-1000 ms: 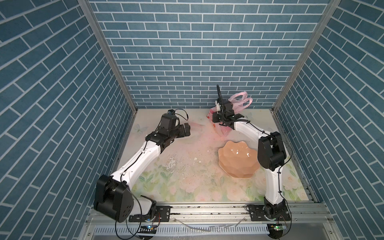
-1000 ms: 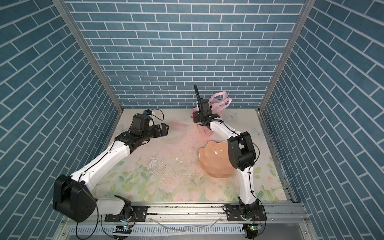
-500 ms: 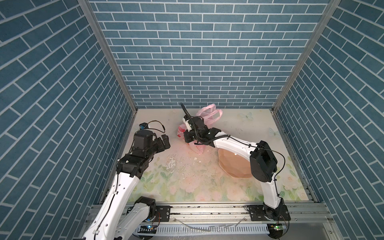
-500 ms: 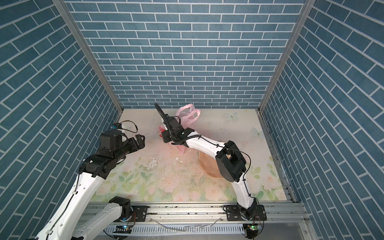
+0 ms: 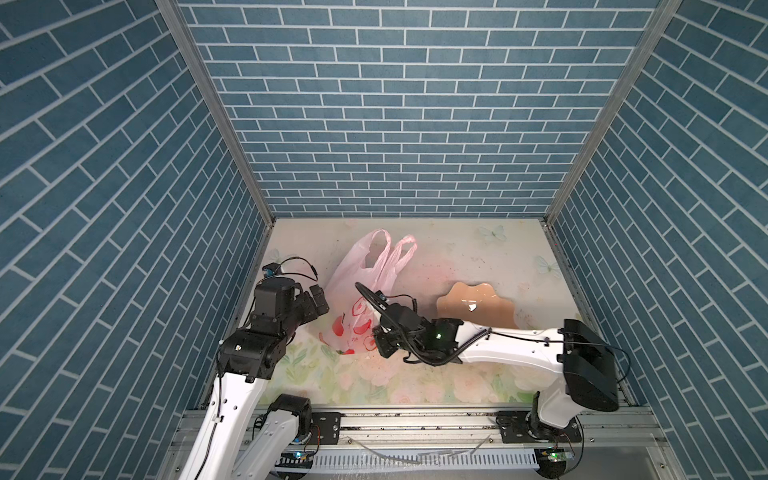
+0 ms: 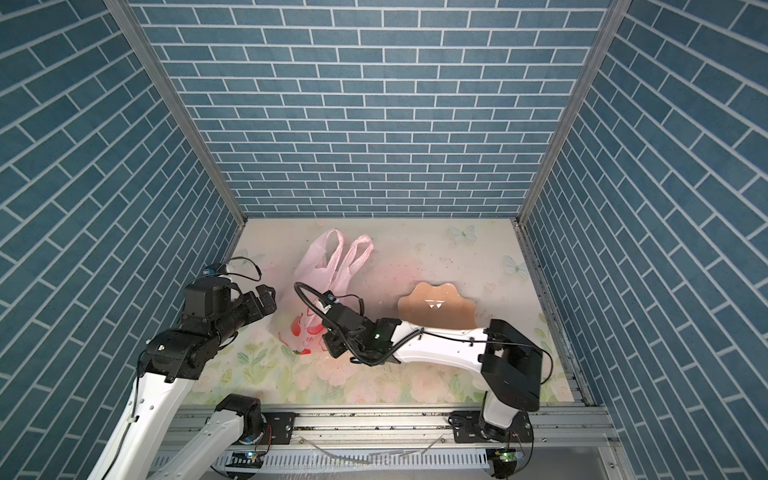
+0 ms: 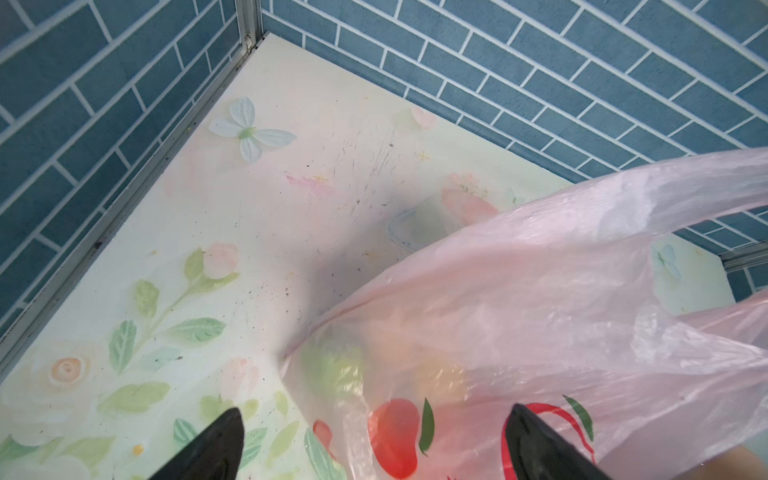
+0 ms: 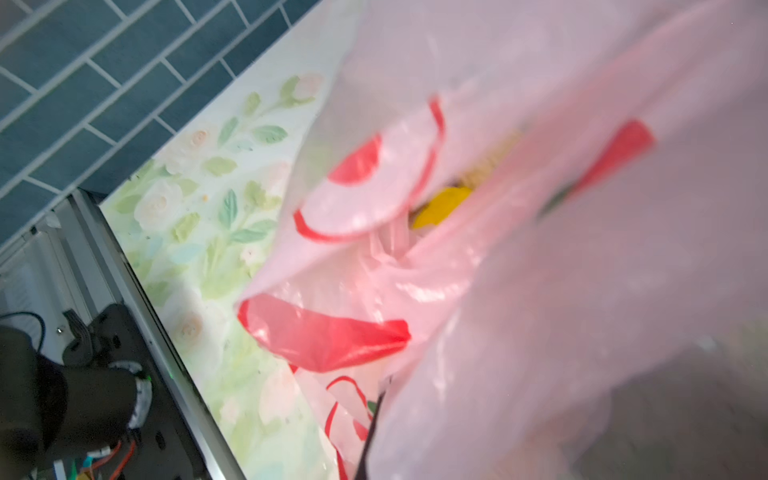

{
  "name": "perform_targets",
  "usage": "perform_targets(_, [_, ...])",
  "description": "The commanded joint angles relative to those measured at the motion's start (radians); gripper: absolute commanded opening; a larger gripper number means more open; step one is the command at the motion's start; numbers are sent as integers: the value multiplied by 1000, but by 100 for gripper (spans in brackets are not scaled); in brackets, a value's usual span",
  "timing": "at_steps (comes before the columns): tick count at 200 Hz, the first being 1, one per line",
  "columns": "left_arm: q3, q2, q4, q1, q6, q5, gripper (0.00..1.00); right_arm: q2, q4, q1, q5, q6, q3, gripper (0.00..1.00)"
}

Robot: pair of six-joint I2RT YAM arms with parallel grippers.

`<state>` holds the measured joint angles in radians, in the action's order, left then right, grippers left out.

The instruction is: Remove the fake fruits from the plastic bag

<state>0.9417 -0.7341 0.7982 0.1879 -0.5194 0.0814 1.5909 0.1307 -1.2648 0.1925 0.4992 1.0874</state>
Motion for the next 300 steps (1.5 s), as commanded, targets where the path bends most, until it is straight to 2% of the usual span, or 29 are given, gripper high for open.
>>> perform_targets(1, [3, -2, -5, -5, -15, -61, 99, -142, 13, 1, 146, 109, -142, 0])
perform_targets(23, [4, -27, -44, -5, -5, -176, 99, -243, 41, 3, 214, 131, -209, 20])
perform_targets(42, [30, -59, -44, -4, 16, -281, 99, -294, 46, 4, 240, 134, -222, 32])
perform_targets(75, [112, -86, -9, -2, 40, -440, 99, -349, 86, 10, 282, 110, -191, 40])
perform_targets(97, [163, -87, 26, 10, 49, -493, 99, -368, 132, 33, 288, 98, -144, 43])
perform_targets(117, [211, -90, 66, 48, 72, -497, 99, -382, 179, 51, 288, 92, -99, 44])
perform_targets(147, [296, -138, 134, 175, 119, -472, 99, -385, 230, 74, 275, 59, -30, 48])
perform_targets(175, [374, -242, 192, 333, 173, -372, 99, -376, 262, 116, 257, 41, 19, 51])
perform_targets(195, [416, -331, 195, 399, 211, -309, 99, -376, 272, 160, 227, 44, 29, 50])
perform_targets(213, [439, -409, 173, 418, 236, -259, 99, -384, 274, 182, 216, 44, 23, 50])
perform_targets(300, [489, -612, 8, 451, 269, -212, 99, -443, 295, 227, 191, 44, -24, 50])
